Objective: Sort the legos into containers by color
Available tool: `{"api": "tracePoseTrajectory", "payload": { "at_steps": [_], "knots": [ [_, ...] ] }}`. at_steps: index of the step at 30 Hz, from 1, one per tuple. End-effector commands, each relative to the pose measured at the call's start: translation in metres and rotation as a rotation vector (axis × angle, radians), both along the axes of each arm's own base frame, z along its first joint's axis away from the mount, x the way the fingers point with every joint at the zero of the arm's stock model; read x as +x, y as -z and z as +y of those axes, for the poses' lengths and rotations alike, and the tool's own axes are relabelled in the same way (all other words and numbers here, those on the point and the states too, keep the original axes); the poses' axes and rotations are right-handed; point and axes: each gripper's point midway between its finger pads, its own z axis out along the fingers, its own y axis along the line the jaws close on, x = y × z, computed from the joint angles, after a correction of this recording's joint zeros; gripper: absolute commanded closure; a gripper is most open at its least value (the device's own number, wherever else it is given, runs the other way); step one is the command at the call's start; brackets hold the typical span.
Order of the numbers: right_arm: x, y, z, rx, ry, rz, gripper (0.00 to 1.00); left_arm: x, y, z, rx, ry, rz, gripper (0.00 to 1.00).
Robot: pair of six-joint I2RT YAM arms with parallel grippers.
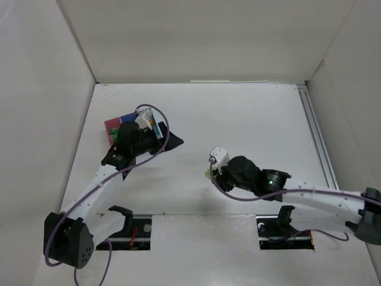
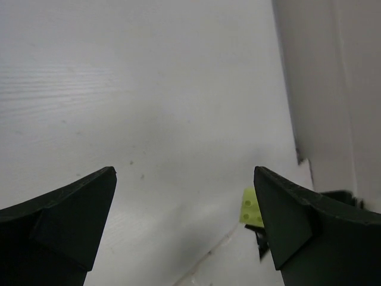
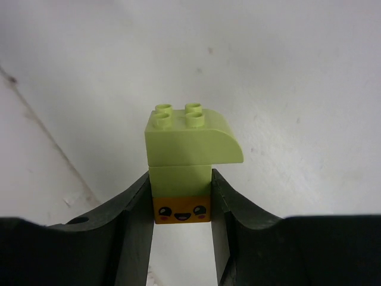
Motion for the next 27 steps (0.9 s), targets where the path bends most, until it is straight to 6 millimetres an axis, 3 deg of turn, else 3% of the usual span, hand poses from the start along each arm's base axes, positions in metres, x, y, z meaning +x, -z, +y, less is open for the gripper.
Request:
{"api": "tracePoseTrajectory", "payload": {
  "at_steps": [1, 2, 3, 6, 13, 19, 27],
  "knots": [
    [-0.007, -0.073, 0.026, 0.228, -0.240, -0.225, 0.91, -0.048, -0.019, -0.049, -0.216, 0.419, -0.070, 0.00],
    [-0.010, -0.083, 0.026, 0.247, -0.271, -0.251, 0.91, -0.061, -0.012, -0.056, -0.252, 0.487, -0.055, 0.00],
    [-0.012, -0.099, 0.024, 0.280, -0.299, -0.303, 0.92, -0.065, -0.024, -0.063, -0.278, 0.545, -0.113, 0.00],
    [-0.019, -0.122, 0.028, 0.325, -0.370, -0.359, 0.92, -0.088, -0.023, -0.085, -0.275, 0.664, -0.112, 0.00],
    [-0.015, -0.124, 0.034, 0.265, -0.420, -0.388, 0.97, -0.098, -0.057, -0.100, -0.307, 0.722, -0.212, 0.00],
    [-0.005, -0.130, 0.038, 0.247, -0.401, -0.416, 0.98, -0.099, -0.071, -0.108, -0.311, 0.727, -0.248, 0.00],
    [0.002, -0.141, 0.039, 0.244, -0.382, -0.461, 0.99, -0.098, -0.052, -0.117, -0.300, 0.744, -0.177, 0.00]
  ]
}}
